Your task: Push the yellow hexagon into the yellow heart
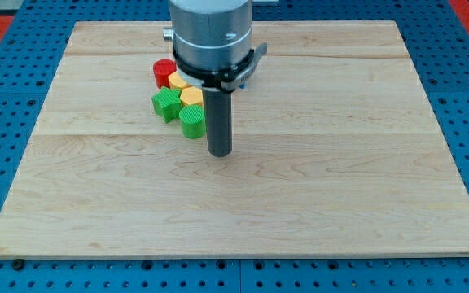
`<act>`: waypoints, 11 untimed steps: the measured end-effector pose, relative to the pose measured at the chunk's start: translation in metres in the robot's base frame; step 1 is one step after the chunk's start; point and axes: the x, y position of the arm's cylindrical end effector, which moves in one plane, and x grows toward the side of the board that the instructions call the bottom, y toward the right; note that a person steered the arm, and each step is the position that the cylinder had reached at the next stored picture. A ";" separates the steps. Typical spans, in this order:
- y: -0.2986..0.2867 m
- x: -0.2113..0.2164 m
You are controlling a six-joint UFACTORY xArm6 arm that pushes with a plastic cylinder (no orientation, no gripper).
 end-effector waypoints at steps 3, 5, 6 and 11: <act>-0.032 -0.037; -0.006 -0.069; -0.022 -0.100; -0.041 -0.069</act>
